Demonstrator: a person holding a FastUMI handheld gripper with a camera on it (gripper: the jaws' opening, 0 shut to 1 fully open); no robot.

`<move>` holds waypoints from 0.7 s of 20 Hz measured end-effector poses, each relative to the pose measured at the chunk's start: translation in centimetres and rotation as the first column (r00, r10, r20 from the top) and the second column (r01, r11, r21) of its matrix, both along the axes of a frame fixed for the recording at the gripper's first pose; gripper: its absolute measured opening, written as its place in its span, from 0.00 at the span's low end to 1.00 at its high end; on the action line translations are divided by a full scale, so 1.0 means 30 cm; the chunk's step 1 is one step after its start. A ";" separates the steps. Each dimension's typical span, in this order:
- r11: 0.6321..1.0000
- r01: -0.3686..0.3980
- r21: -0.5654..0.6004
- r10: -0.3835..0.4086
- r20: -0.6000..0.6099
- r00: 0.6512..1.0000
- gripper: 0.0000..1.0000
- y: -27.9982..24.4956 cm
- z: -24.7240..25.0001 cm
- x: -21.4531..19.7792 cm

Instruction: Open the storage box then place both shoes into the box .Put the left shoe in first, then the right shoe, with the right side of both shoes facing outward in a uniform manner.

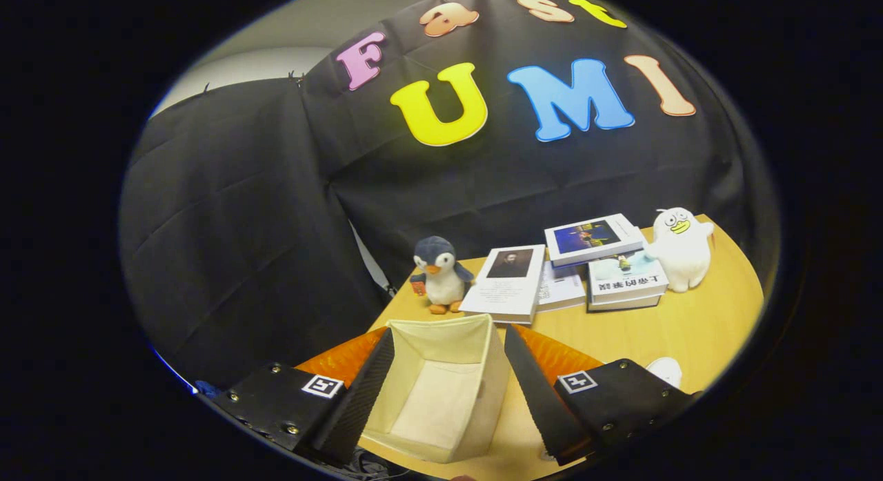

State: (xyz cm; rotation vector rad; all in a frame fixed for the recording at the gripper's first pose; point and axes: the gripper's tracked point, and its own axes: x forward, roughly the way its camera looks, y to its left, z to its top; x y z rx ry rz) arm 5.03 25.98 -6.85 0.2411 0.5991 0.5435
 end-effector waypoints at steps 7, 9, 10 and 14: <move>0.993 0.056 -0.107 -0.064 -0.076 0.995 0.98 -0.204 -0.228 0.030; 0.990 0.065 -0.125 -0.079 -0.110 0.991 0.98 -0.249 -0.287 0.029; 0.989 0.069 -0.132 -0.086 -0.122 0.989 0.98 -0.268 -0.311 0.030; 0.981 0.079 -0.178 -0.108 -0.161 0.981 0.98 -0.337 -0.405 0.039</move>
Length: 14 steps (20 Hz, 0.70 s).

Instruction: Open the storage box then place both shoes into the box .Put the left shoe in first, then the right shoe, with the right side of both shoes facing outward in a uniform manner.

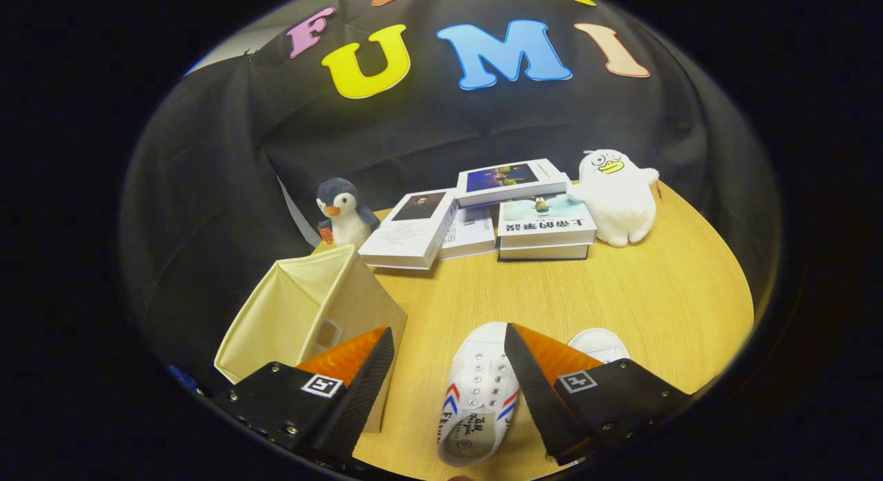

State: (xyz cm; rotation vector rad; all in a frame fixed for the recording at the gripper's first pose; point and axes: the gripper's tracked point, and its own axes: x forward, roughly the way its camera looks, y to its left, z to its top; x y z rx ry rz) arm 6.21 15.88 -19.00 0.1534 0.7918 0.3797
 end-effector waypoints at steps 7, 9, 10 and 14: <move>0.997 -0.001 -0.073 -0.009 -0.129 0.992 0.98 -0.090 -0.198 -0.040; 0.997 0.000 -0.082 -0.014 -0.169 0.986 0.98 -0.098 -0.270 -0.056; 0.997 0.002 -0.082 -0.017 -0.184 0.983 0.98 -0.104 -0.288 -0.062; 0.995 -0.018 -0.100 -0.005 -0.221 0.975 0.98 -0.122 -0.341 -0.087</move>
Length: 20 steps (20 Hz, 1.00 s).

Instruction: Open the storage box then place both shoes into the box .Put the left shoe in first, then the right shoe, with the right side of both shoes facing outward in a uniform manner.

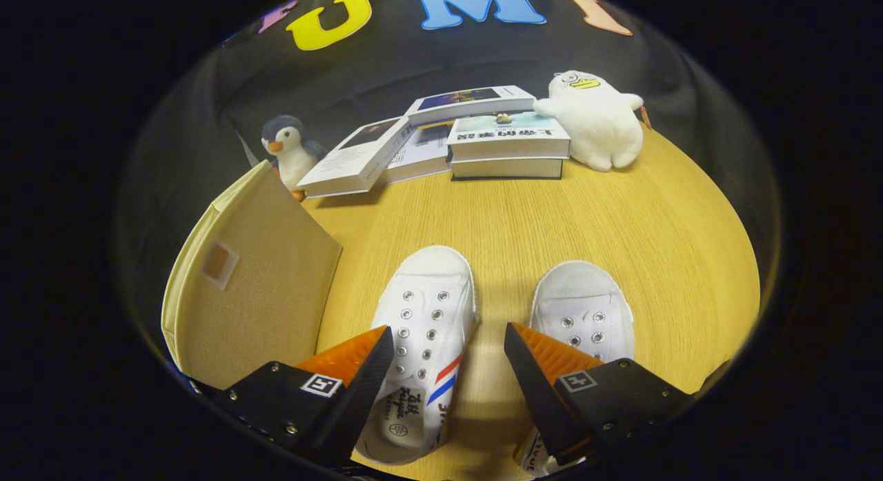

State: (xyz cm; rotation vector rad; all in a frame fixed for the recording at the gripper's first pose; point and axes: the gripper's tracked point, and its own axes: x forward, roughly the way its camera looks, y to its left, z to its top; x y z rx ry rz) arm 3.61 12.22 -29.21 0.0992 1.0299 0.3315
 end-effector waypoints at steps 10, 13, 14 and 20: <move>0.999 -0.004 0.043 0.008 -0.081 0.997 0.85 0.034 -0.043 -0.020; 0.994 0.035 0.101 -0.022 -0.121 0.992 0.57 0.044 -0.047 -0.025; 0.994 0.033 0.107 -0.019 -0.128 0.992 0.57 0.047 -0.048 -0.027; 0.986 0.133 0.096 -0.114 -0.184 0.976 0.11 0.019 -0.060 -0.038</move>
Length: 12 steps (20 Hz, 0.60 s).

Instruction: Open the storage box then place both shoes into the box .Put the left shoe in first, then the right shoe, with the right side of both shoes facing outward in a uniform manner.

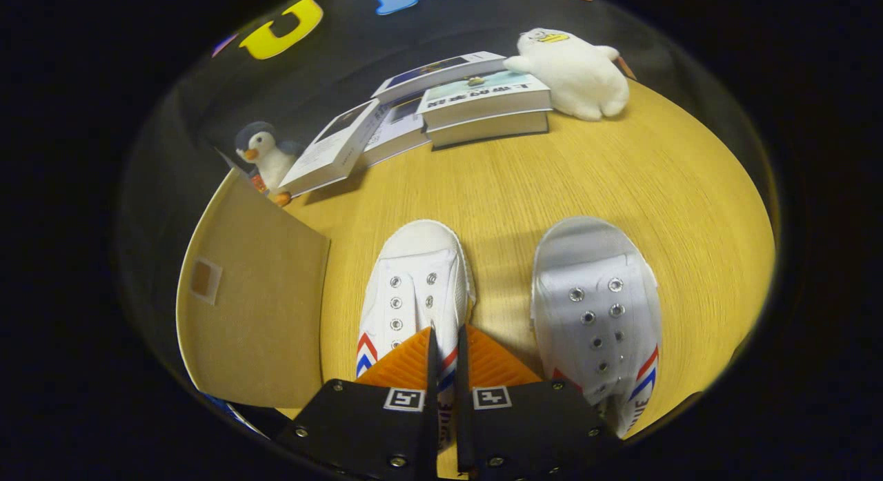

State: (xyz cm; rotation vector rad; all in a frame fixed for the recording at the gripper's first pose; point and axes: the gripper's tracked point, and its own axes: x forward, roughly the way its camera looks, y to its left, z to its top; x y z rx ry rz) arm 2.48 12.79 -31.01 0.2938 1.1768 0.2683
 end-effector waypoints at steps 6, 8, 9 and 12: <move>0.992 0.119 0.040 -0.117 -0.053 0.992 0.00 -0.013 0.066 0.000; 0.987 0.137 0.084 -0.133 -0.050 0.990 0.00 -0.005 0.131 0.019; 0.985 0.145 0.098 -0.141 -0.045 0.989 0.00 0.005 0.163 0.028; 0.981 0.151 0.121 -0.148 -0.035 0.988 0.01 0.032 0.255 0.049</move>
